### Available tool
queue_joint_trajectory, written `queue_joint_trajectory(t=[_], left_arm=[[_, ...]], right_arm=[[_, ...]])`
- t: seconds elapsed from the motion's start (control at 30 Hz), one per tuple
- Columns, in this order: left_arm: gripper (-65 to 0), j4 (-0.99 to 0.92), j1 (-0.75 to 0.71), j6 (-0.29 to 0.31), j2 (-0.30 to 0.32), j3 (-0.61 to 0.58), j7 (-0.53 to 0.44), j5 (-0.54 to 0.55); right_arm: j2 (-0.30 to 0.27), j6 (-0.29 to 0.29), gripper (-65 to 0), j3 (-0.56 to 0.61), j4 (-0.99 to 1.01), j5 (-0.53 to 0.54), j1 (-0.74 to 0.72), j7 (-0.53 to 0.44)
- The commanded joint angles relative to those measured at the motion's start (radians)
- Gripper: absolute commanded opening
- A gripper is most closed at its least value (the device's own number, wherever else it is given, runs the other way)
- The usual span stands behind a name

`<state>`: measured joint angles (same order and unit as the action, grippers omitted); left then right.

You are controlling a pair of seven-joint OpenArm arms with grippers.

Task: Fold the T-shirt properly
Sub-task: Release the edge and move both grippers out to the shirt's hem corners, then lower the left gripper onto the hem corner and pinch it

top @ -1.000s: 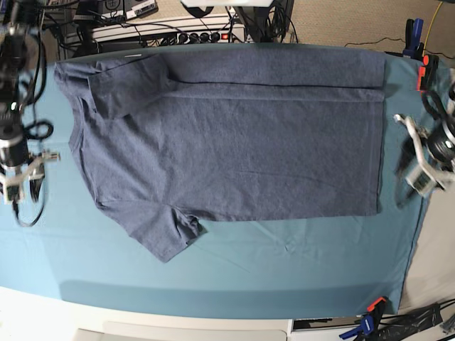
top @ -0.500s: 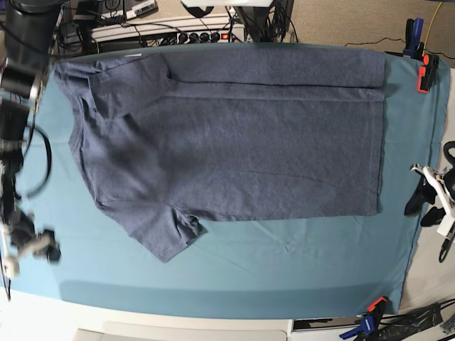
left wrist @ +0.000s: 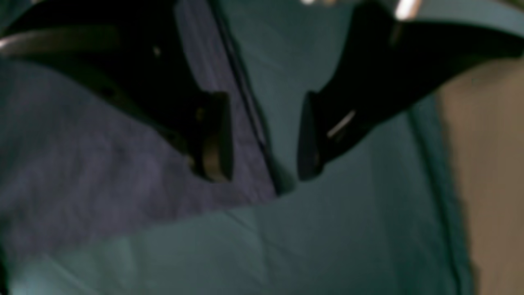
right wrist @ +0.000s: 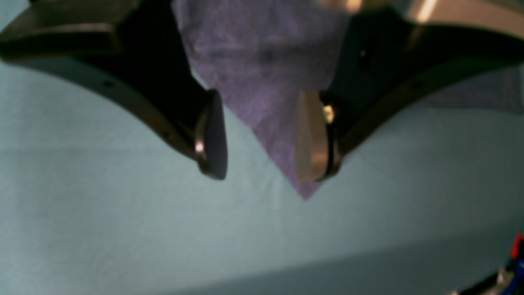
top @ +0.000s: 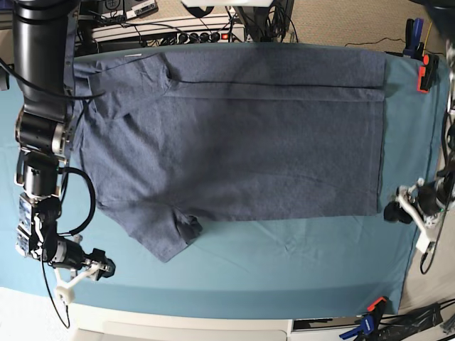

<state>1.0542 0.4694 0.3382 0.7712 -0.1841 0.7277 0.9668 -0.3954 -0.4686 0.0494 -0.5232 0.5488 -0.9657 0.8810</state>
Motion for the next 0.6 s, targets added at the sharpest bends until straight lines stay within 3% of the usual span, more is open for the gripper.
queue_joint_trajectory(t=[0.0,0.3,0.57], left_arm=[[-39.3,-0.056,0.063,0.005,-0.002,0.010,-0.010,0.041],[-39.3,-0.625,0.338,0.084,-0.156,0.010,0.044,0.171],[-39.3,-0.756,0.370,0.093,-0.237,0.010,0.059,0.152]], right_arm=[[-0.009,-0.005,-36.6,-0.003,-0.018,0.014,-0.045,-0.019],[-0.006,-0.006,-36.6,-0.003,-0.018,0.006,-0.045,-0.021],[-0.006,-0.006,-36.6,-0.003,-0.018,-0.024,-0.045,-0.013]])
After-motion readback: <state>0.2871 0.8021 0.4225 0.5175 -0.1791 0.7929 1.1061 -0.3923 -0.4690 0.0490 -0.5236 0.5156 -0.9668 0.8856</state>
